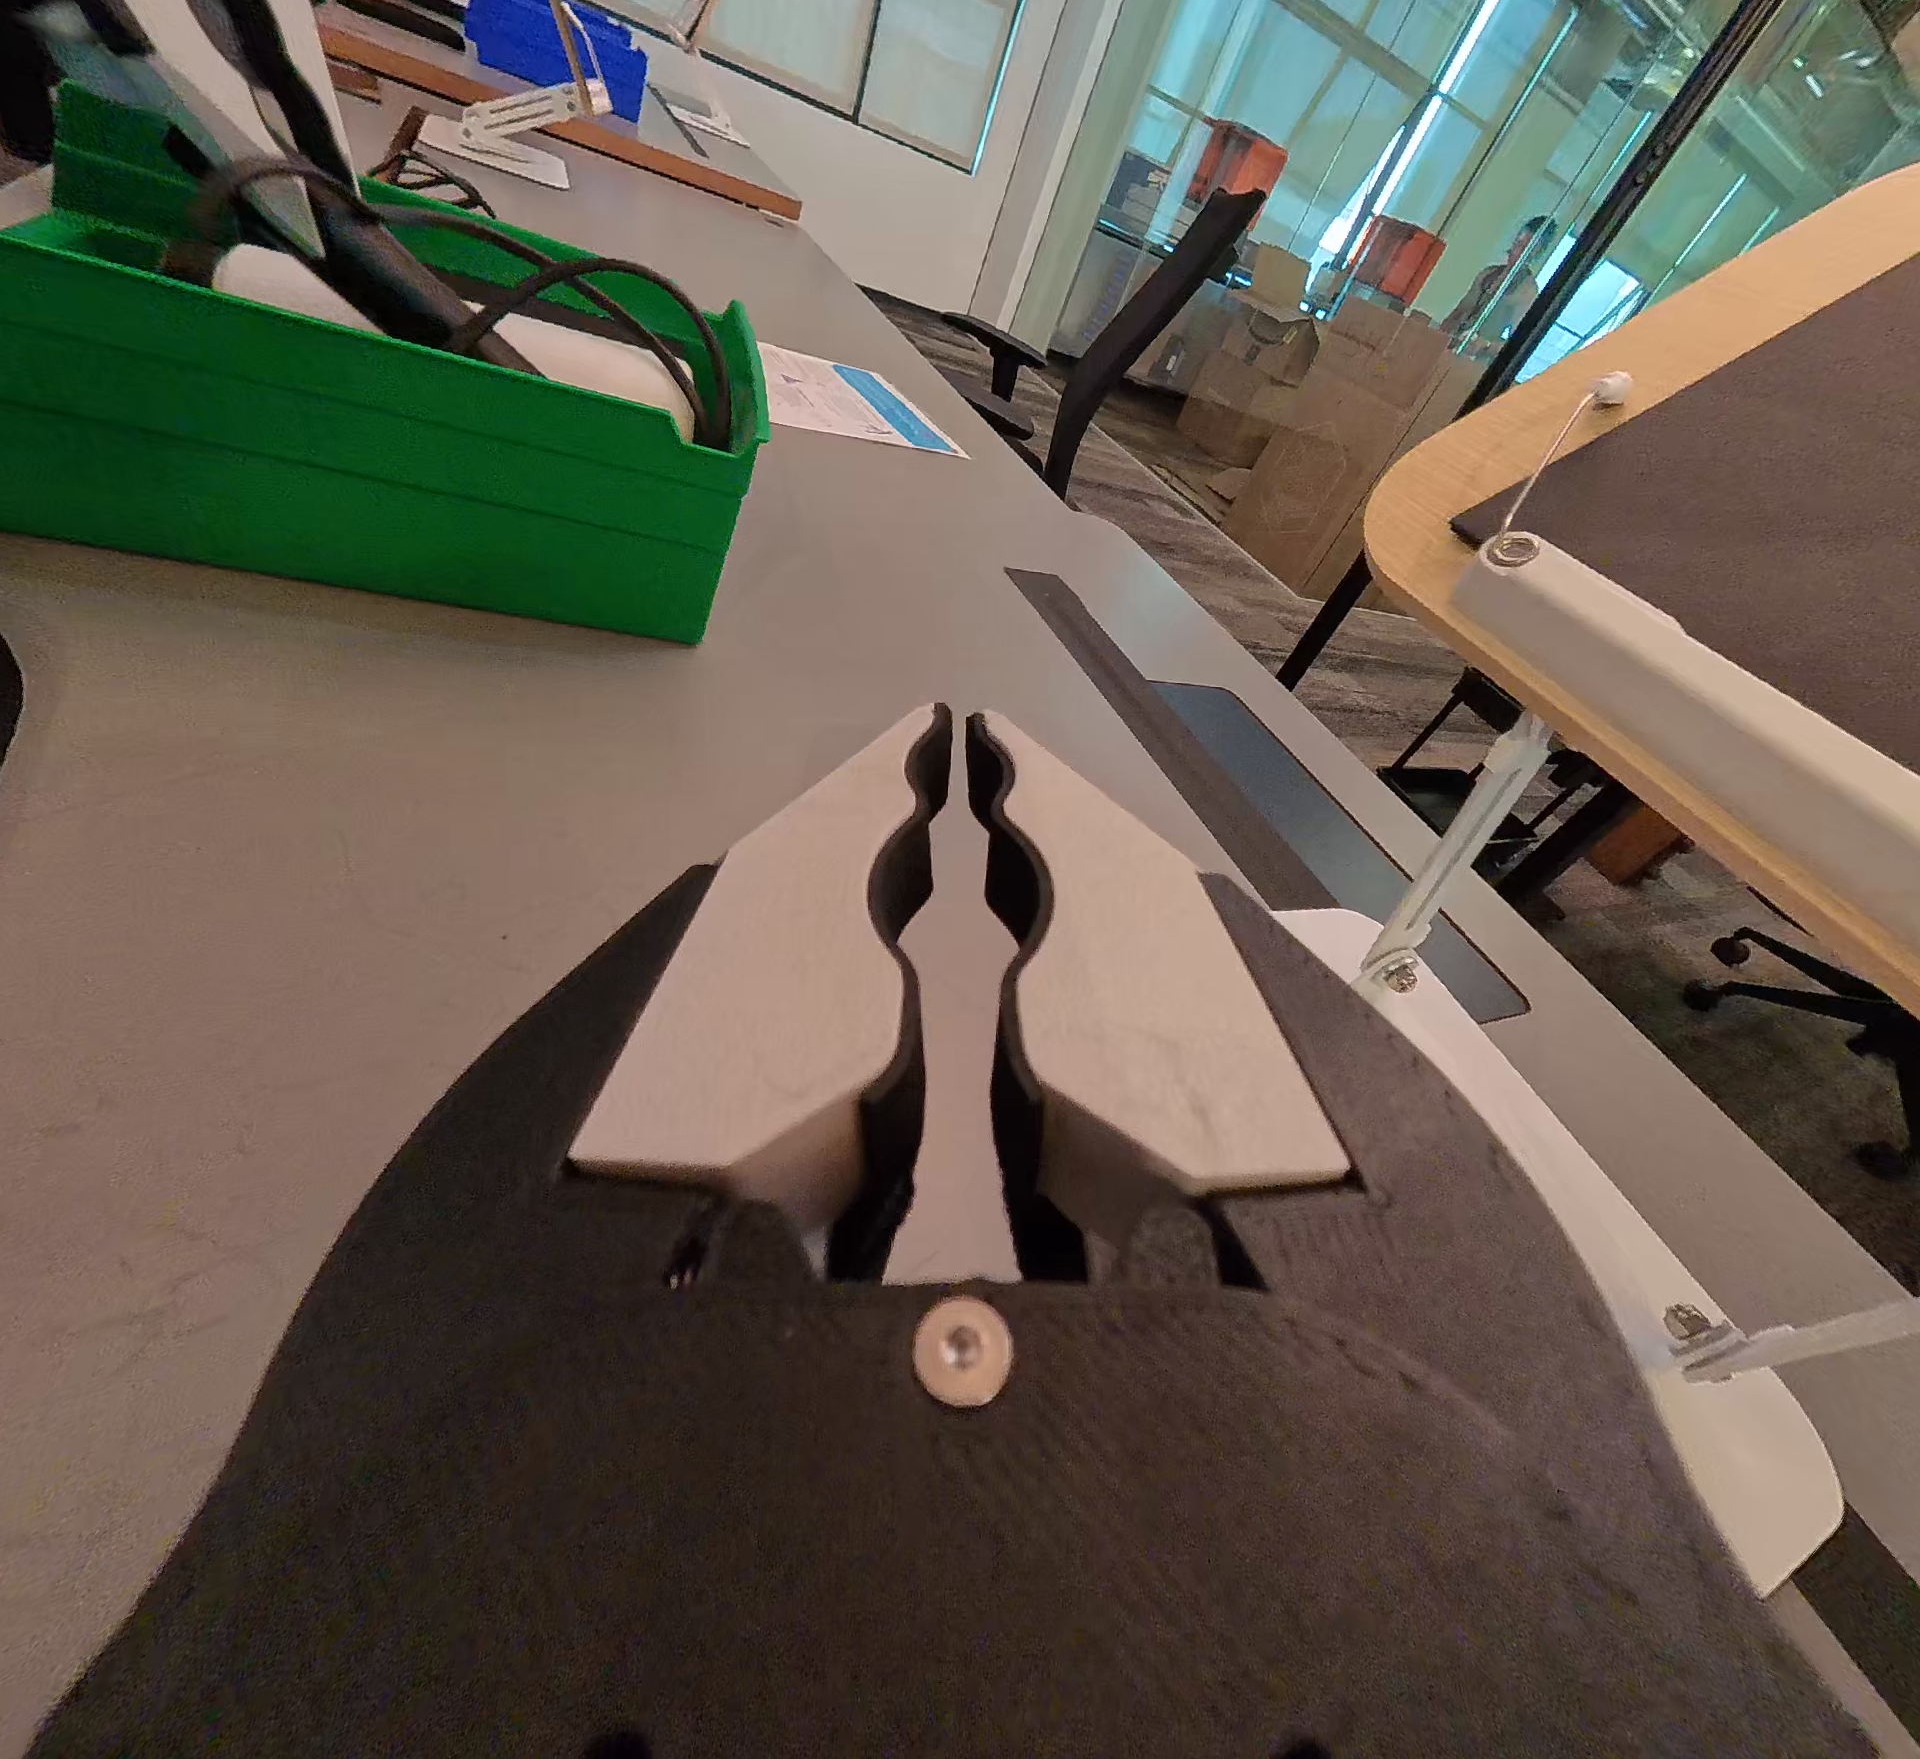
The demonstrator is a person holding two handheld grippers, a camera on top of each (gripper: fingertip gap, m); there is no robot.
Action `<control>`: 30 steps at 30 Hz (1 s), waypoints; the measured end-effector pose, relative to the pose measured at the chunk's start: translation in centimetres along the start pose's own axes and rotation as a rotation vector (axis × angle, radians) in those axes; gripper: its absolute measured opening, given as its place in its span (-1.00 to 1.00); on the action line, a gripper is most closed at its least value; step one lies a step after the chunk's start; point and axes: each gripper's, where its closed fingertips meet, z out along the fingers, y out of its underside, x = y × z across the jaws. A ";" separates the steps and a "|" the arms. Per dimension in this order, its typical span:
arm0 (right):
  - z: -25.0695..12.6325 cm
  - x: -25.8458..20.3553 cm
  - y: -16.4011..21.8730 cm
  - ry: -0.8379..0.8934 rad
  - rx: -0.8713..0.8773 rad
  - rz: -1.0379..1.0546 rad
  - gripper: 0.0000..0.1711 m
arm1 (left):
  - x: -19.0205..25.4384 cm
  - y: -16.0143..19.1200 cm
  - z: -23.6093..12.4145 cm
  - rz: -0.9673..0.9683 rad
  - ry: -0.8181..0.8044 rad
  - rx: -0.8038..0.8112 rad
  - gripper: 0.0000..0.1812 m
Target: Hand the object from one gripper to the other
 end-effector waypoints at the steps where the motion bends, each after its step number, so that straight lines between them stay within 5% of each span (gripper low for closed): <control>1: 0.0 0.0 0.0 -0.001 0.000 -0.001 -1.00 | -0.3 -0.1 -0.7 0.058 -0.009 -0.013 -0.79; 11: -0.4 -0.3 -0.7 -0.012 0.037 -0.017 -0.96 | -2.3 1.4 -5.7 0.304 0.048 -0.267 -0.80; 20: -0.2 -0.2 -0.2 -0.038 0.022 0.041 -0.54 | -5.3 1.1 -10.3 0.370 -0.029 -0.456 -0.80; 25: 0.0 -0.1 -0.5 -0.032 0.021 0.054 -0.43 | -7.0 -2.4 -13.2 0.414 -0.166 -0.420 -0.81; 30: -0.5 -0.9 -3.0 -0.092 0.089 0.062 -0.51 | -2.1 -9.9 -14.9 0.657 -0.187 -0.291 -0.80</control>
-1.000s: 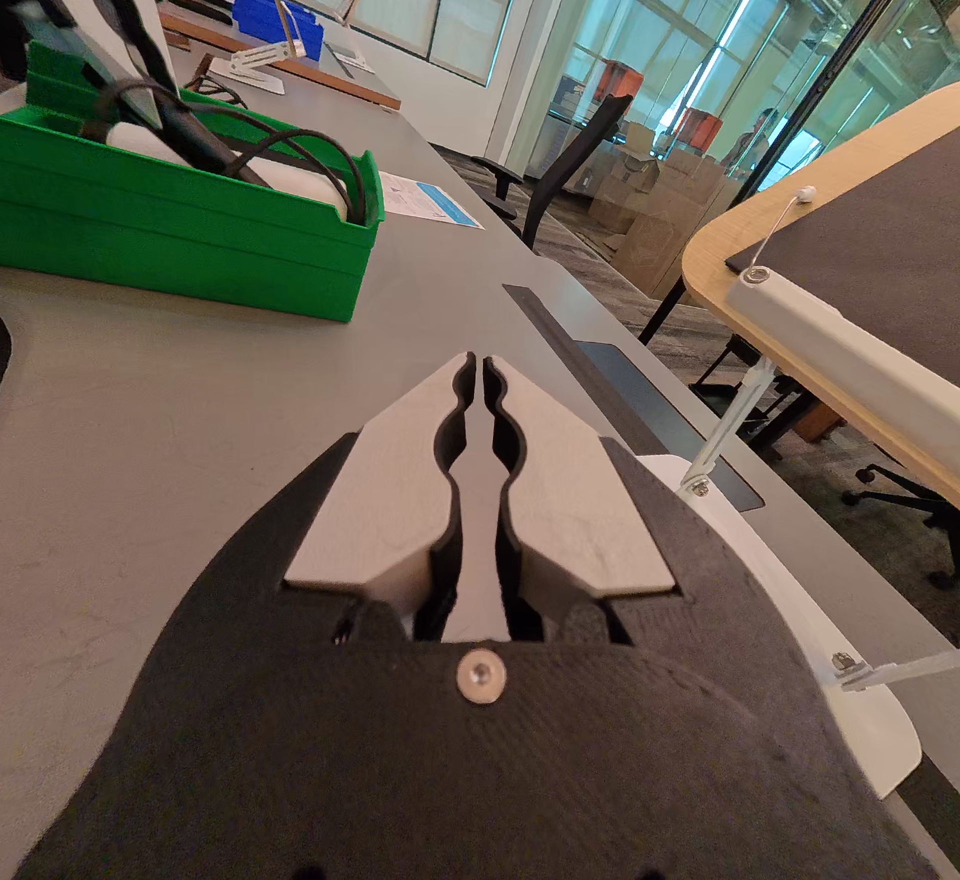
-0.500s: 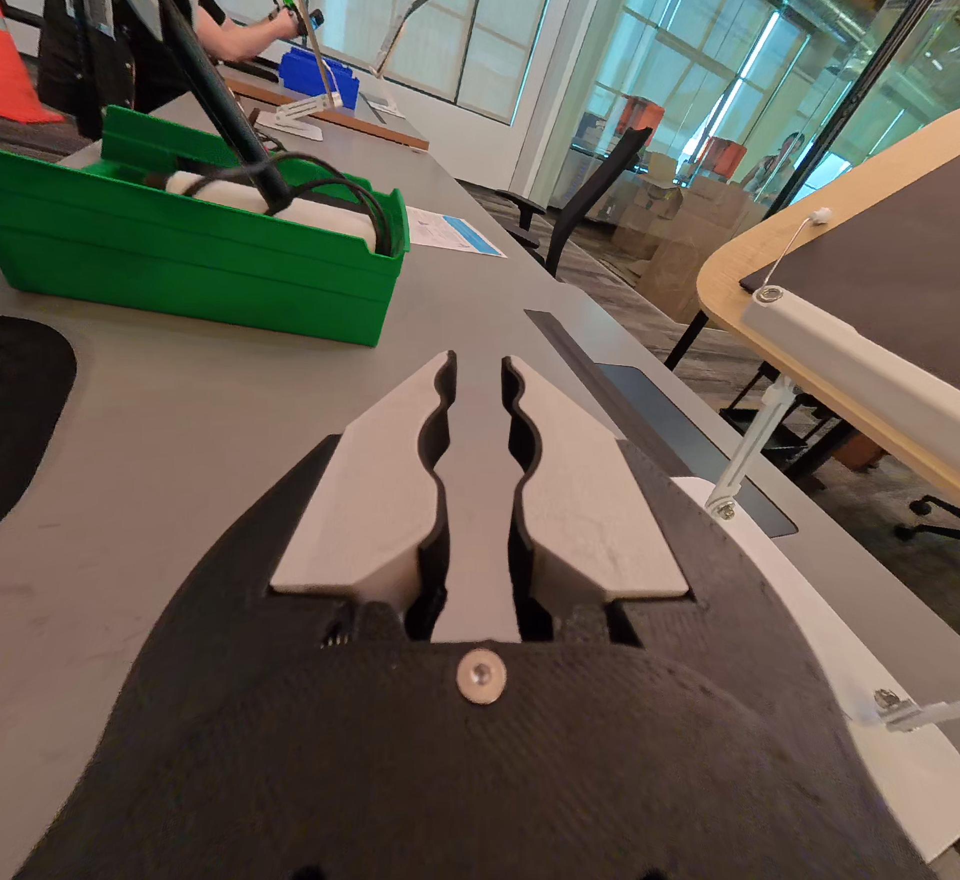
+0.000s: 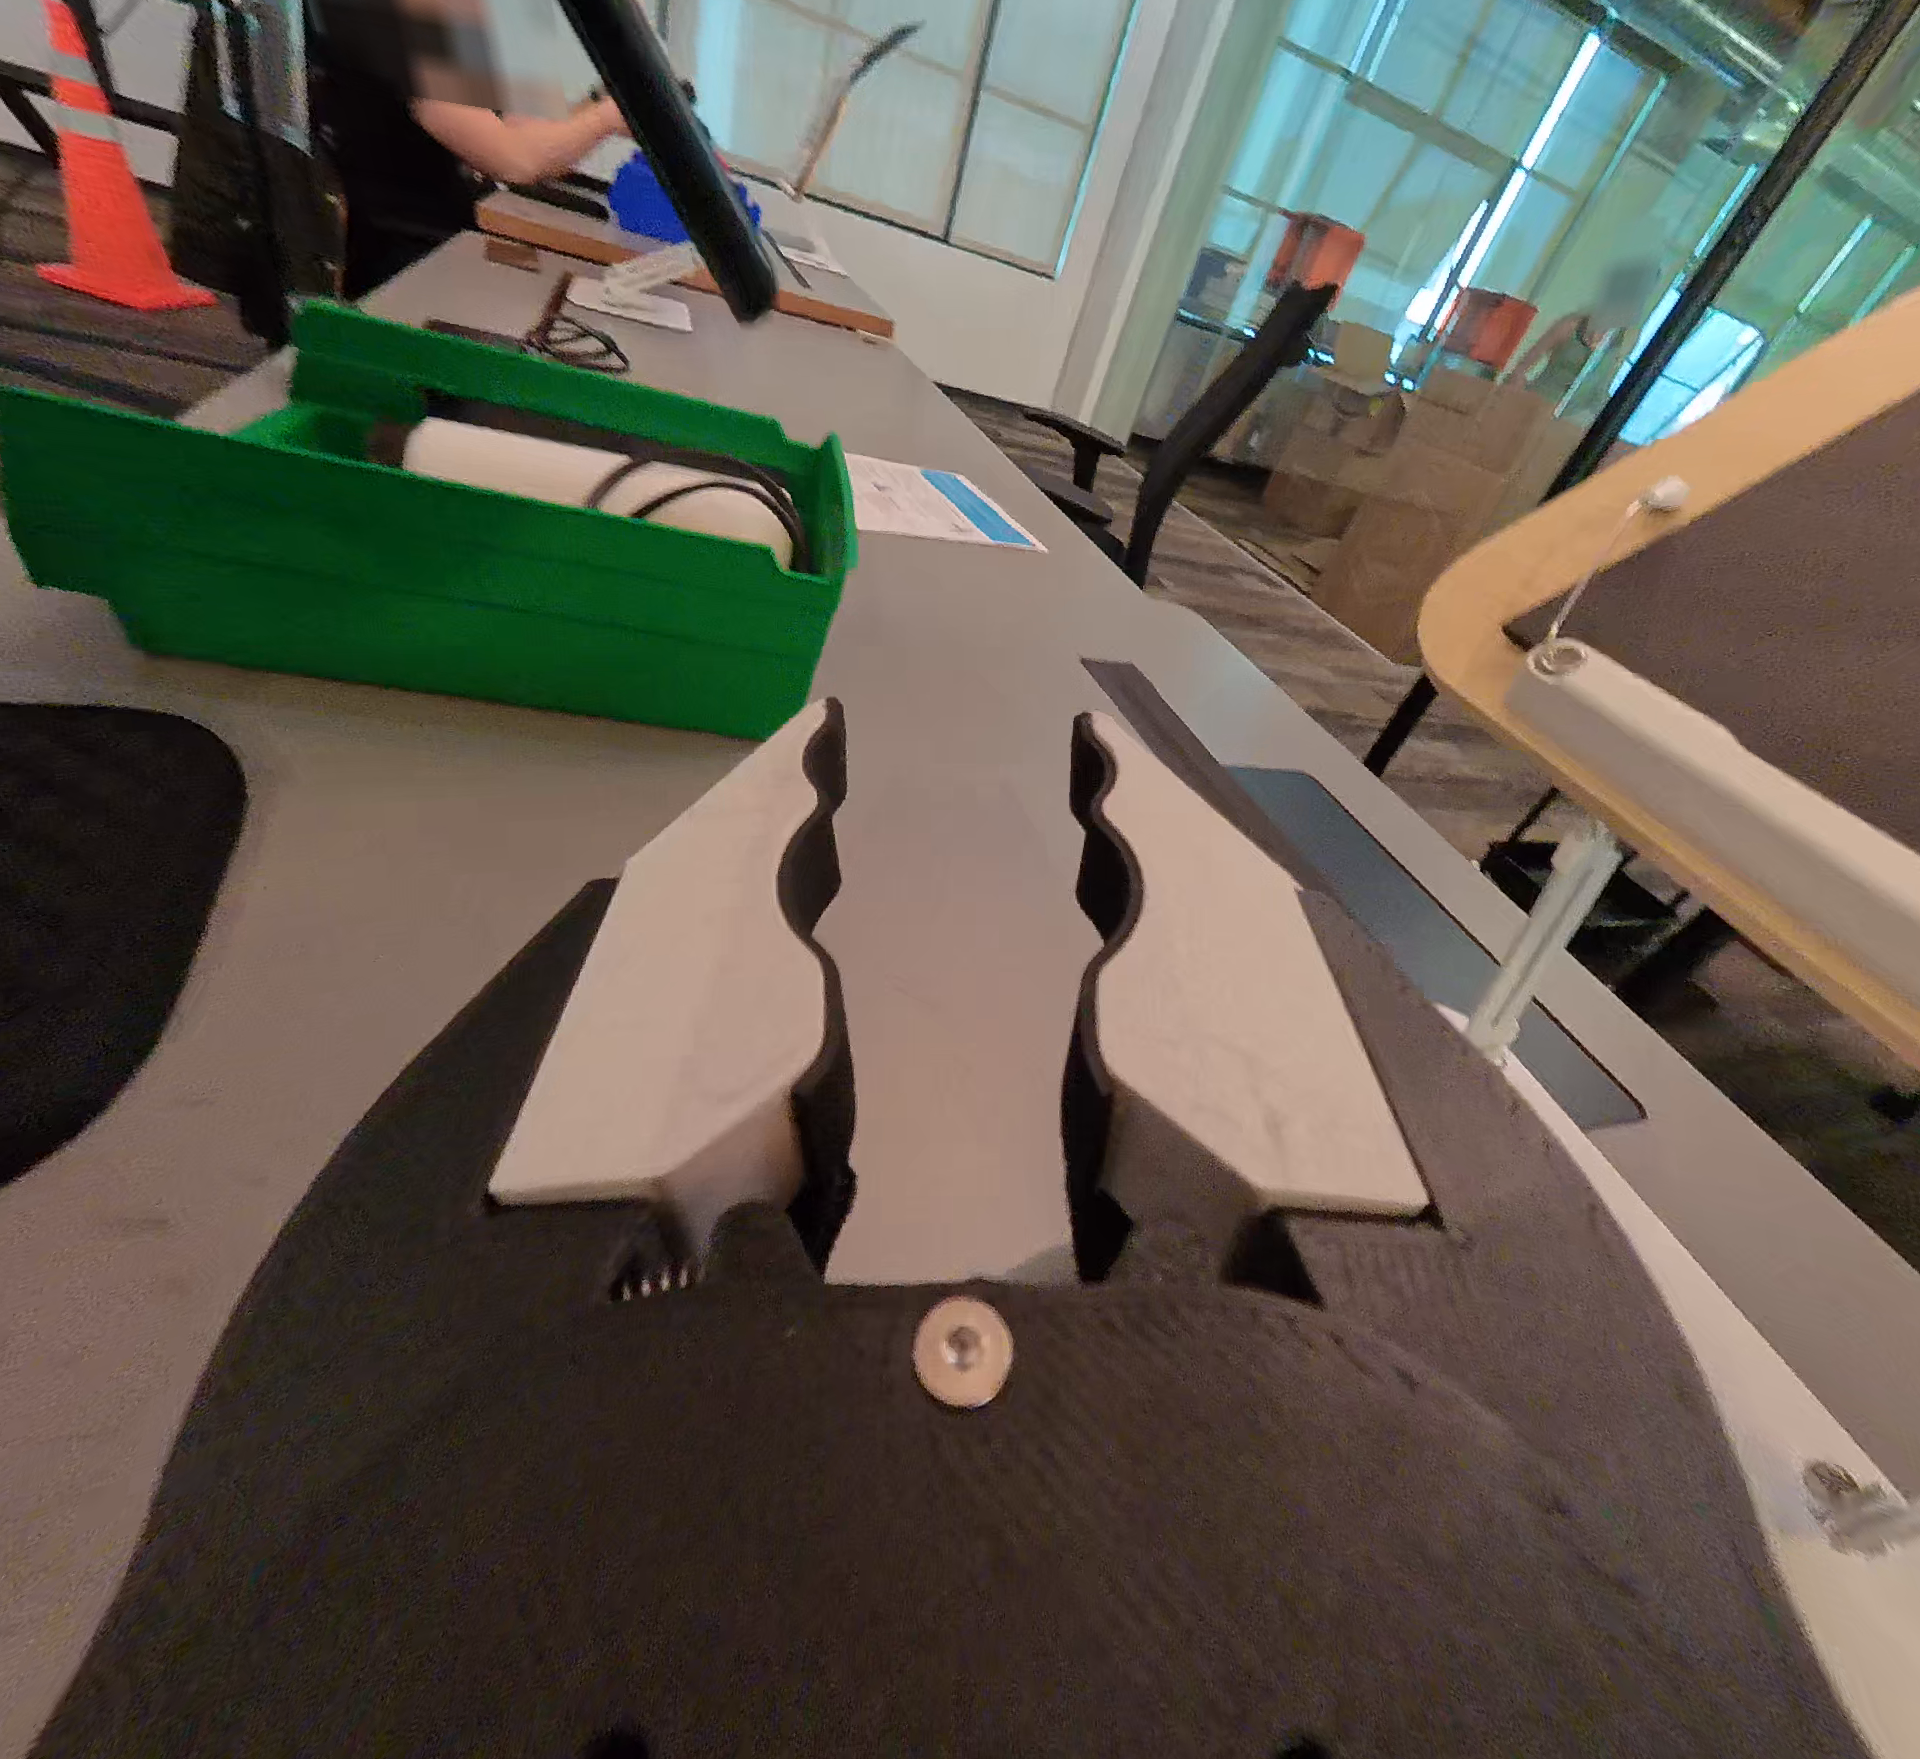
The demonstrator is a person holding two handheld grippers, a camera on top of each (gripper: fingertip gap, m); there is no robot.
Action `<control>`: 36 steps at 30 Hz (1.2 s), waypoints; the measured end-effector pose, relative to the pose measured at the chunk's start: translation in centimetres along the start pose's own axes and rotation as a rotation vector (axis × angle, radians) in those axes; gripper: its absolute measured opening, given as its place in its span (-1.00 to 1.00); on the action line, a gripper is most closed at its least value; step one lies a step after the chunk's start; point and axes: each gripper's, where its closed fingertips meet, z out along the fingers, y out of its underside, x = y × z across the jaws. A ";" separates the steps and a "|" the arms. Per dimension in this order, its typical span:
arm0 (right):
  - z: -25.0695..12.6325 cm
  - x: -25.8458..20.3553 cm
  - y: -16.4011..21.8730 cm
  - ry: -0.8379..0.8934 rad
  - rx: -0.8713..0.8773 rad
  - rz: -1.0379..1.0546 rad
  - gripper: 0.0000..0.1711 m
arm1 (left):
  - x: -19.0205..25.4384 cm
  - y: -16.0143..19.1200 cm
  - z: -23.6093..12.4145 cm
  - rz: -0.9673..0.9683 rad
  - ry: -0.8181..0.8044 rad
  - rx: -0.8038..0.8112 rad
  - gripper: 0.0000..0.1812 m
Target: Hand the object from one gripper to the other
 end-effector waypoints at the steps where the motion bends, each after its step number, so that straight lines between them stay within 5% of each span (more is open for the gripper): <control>1: 0.1 -0.4 -0.4 -0.017 0.006 0.003 -0.50 | 0.2 -2.2 -0.6 0.052 -0.007 0.030 -0.80; 7: 1.0 -2.1 -1.2 -0.041 -0.017 -0.050 -0.28 | 3.4 -14.7 -0.6 0.342 0.076 0.177 -0.80; 11: 1.6 -2.7 -0.3 -0.053 -0.083 -0.069 -0.23 | 4.8 -19.9 0.4 0.453 0.078 0.185 -0.80; 21: 2.5 -0.6 3.5 0.085 -0.240 -0.127 -0.75 | 6.9 -26.1 -0.8 0.599 0.081 0.268 -0.79; 23: 1.9 0.7 3.3 0.126 -0.225 -0.080 -0.75 | 5.6 -27.8 -1.5 0.590 -0.013 0.323 -0.77; 27: -0.8 4.7 2.0 0.224 -0.128 0.083 -0.76 | 0.2 -32.6 -7.3 0.369 -0.386 0.663 -0.10; 32: -4.5 8.9 -0.5 0.220 0.168 0.550 -0.75 | -1.0 -33.2 -13.6 0.045 -0.617 1.214 0.00; 36: -6.6 10.7 -1.6 0.137 0.366 0.839 -0.75 | 1.9 -33.9 -9.8 0.136 -0.957 1.231 0.00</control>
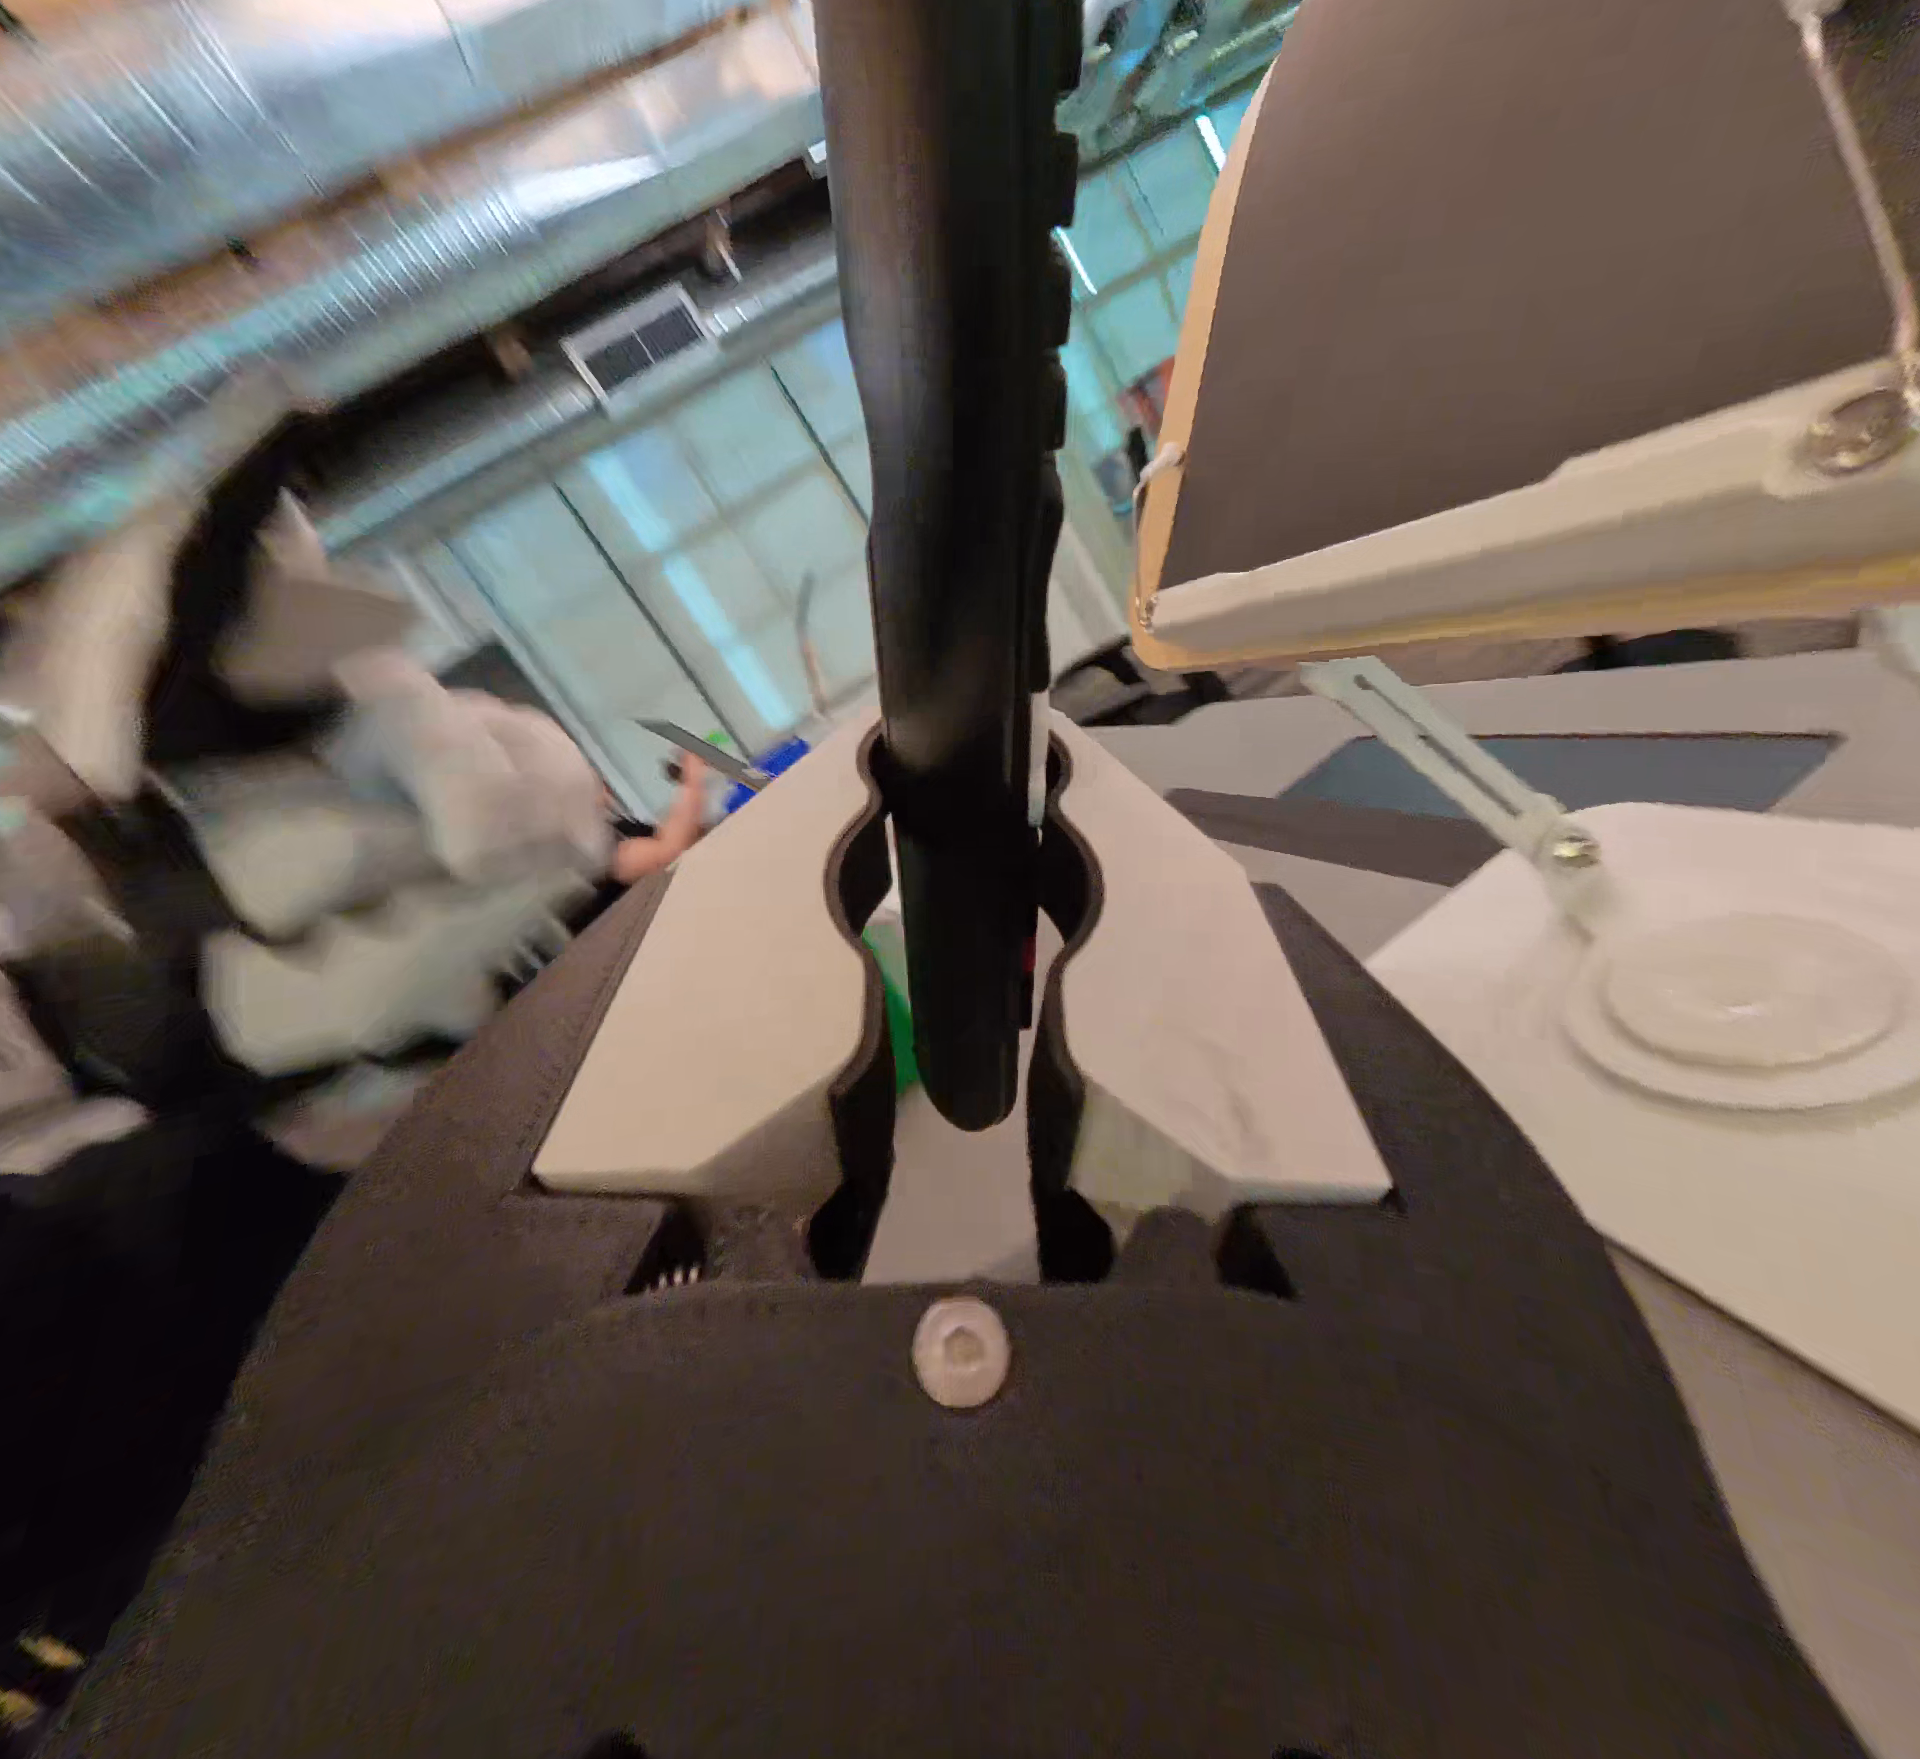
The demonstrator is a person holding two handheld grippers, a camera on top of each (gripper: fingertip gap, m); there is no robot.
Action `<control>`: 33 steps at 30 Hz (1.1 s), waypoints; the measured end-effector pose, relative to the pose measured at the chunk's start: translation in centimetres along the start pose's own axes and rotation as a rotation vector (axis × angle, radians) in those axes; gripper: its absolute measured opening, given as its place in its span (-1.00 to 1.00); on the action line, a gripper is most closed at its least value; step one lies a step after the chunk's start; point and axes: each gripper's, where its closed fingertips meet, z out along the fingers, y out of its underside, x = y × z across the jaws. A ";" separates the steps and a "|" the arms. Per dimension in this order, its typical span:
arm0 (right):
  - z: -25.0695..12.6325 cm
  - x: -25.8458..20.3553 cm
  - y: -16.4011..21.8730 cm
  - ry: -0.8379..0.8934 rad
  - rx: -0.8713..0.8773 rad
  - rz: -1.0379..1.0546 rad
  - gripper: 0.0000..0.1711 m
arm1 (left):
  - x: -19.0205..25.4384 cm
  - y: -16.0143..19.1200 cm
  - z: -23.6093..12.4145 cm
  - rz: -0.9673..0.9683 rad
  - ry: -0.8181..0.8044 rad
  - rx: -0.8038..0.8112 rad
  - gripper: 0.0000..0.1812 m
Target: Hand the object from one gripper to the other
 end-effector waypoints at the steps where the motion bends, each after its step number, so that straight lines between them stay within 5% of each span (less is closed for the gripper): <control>1: -0.1 0.1 -0.3 -0.024 0.018 0.075 -0.77 | 1.9 0.3 0.0 0.054 -0.001 0.011 0.02; 9: -0.2 0.2 -0.4 -0.138 0.073 0.384 -0.76 | 9.1 3.1 1.7 0.272 -0.033 0.046 -0.09; 18: 0.9 -0.7 1.7 -0.199 -0.003 0.509 -0.75 | 9.4 2.7 2.6 0.340 -0.082 0.053 -0.64; 21: 1.0 -0.8 2.2 -0.209 -0.023 0.521 -0.69 | 8.8 2.0 2.5 0.282 -0.013 0.072 -0.73; 25: 1.4 -1.1 2.9 -0.192 -0.078 0.484 -0.25 | 8.3 2.0 2.4 0.245 0.109 0.049 -0.76; 28: 0.8 -0.2 2.6 -0.177 -0.097 0.431 -0.13 | 7.4 2.1 1.6 0.179 0.222 0.035 -0.77; 33: -1.1 2.1 3.5 -0.081 -0.243 0.139 -0.24 | 5.9 3.8 -0.5 0.061 0.529 -0.052 -0.77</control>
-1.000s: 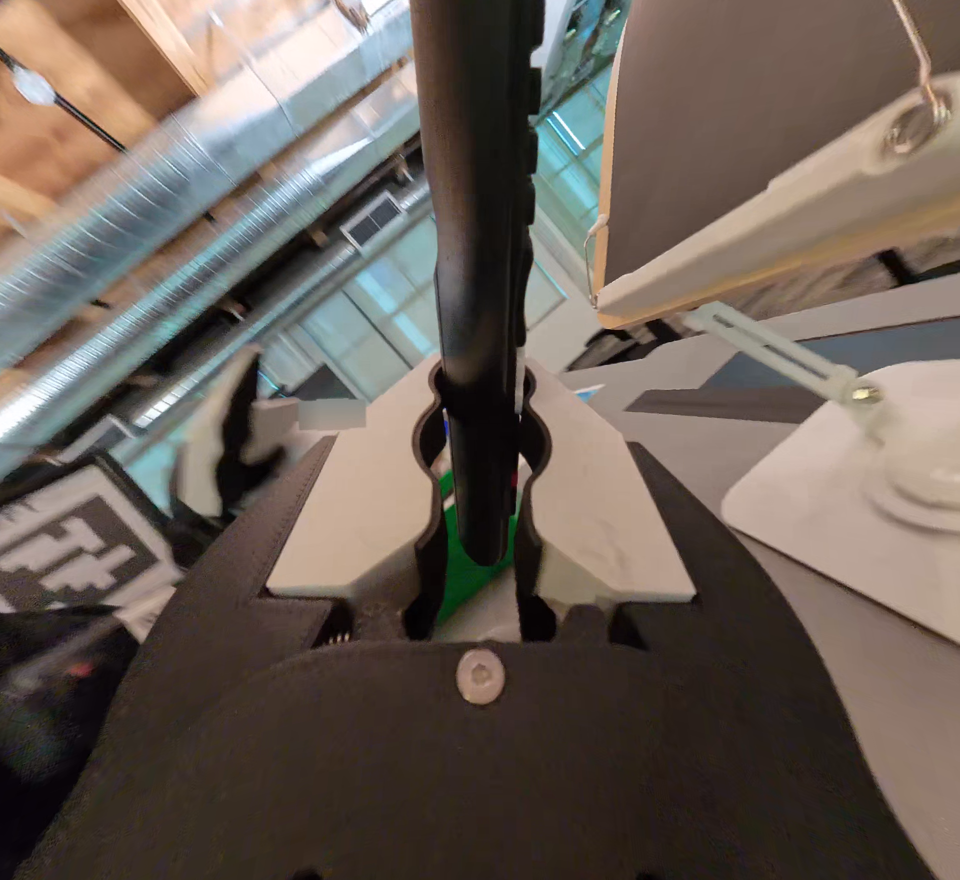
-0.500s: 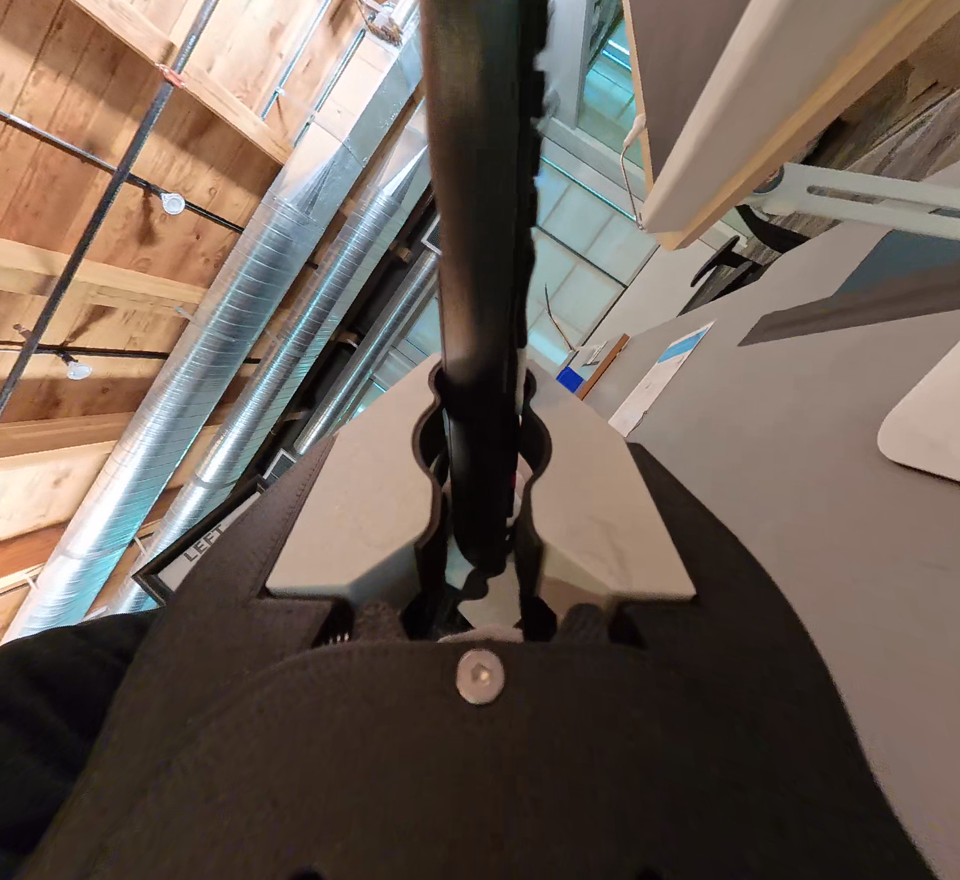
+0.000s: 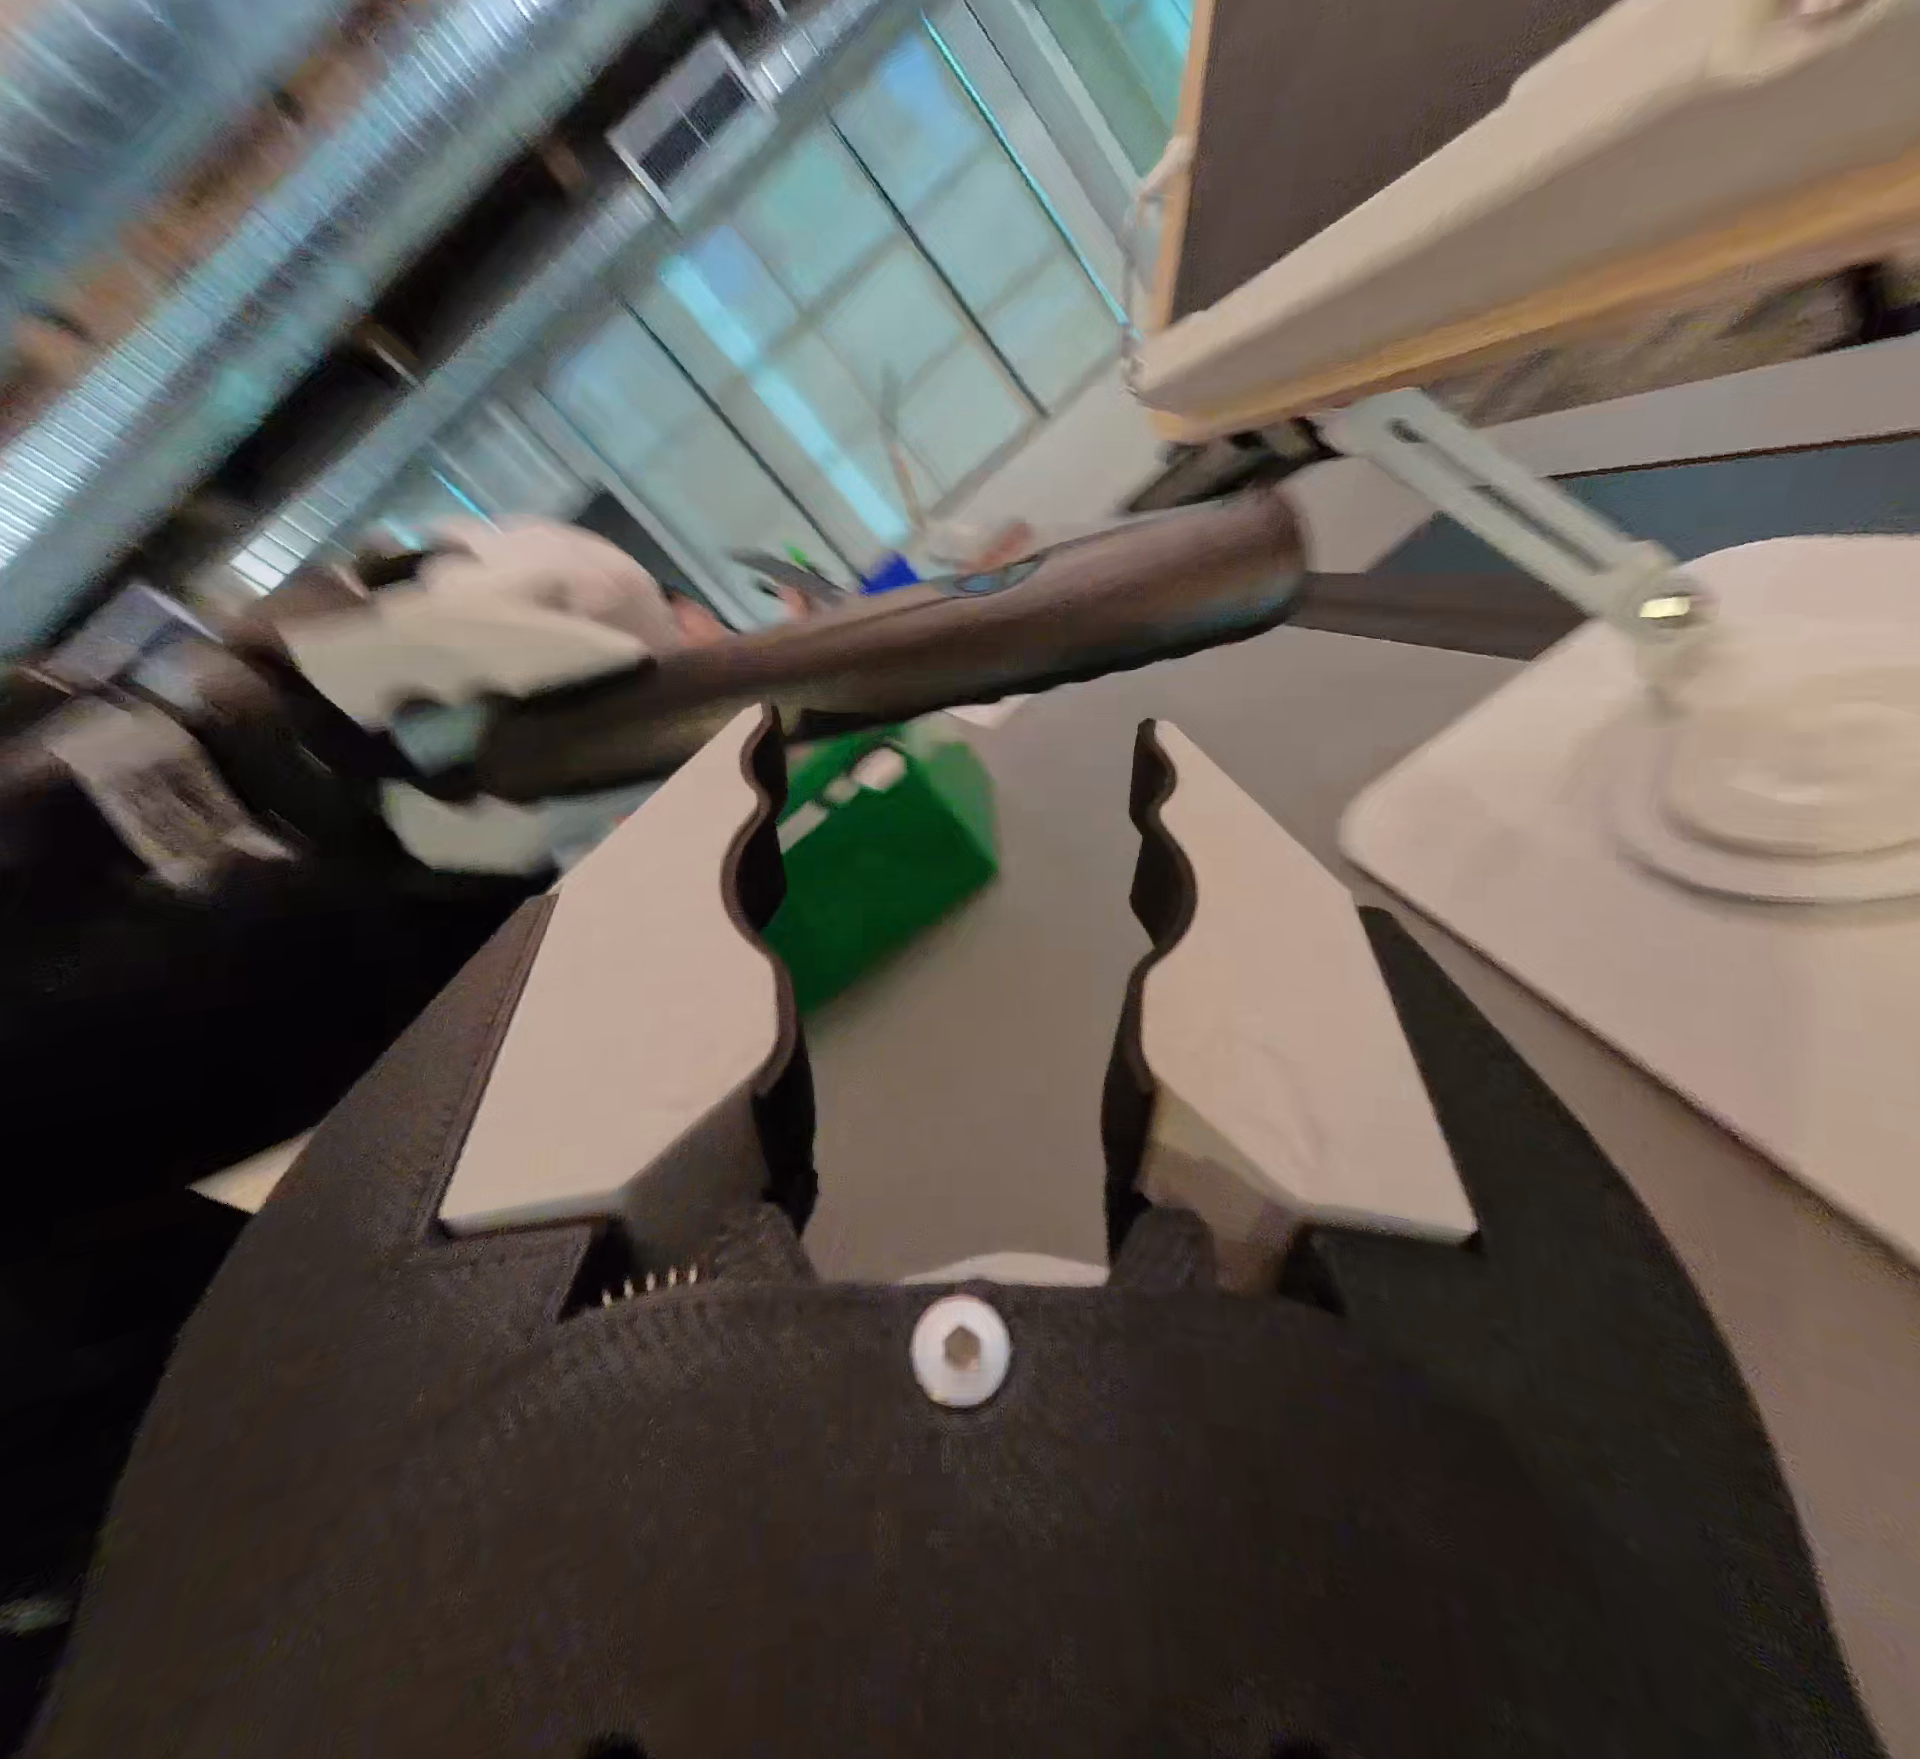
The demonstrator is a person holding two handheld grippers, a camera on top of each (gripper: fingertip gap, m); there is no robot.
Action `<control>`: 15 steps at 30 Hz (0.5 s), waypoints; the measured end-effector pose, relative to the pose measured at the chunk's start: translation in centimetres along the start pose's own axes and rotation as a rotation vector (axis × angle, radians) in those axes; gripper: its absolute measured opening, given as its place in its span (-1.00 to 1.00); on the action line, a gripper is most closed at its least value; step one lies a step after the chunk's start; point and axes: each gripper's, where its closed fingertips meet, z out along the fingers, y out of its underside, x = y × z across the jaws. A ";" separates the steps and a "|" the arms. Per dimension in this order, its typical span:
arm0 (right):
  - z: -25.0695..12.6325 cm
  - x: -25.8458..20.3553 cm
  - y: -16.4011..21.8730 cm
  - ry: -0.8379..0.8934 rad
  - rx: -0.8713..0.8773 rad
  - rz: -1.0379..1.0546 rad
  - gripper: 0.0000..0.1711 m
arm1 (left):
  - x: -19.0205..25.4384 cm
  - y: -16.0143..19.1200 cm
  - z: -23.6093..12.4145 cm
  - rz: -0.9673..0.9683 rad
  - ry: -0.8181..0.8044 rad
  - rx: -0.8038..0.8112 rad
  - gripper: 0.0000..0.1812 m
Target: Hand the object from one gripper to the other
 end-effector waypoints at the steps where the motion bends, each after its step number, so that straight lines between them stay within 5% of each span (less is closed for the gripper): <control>1: -0.3 0.3 0.3 0.032 -0.039 -0.074 -0.25 | 0.0 0.3 -0.7 -0.024 0.070 0.003 -0.77; 6: -1.0 -3.4 1.0 -0.059 -0.134 -0.353 -0.38 | 1.4 -0.3 -4.8 -0.111 0.481 0.083 -0.77; 11: 0.1 -9.3 5.6 -0.349 -0.292 -0.387 -0.26 | 3.4 -3.5 -8.6 -0.242 0.913 0.161 -0.77; 15: 1.9 -9.8 7.9 -0.317 -0.357 -0.520 -0.07 | 2.7 -3.2 -6.3 -0.313 0.959 0.109 -0.77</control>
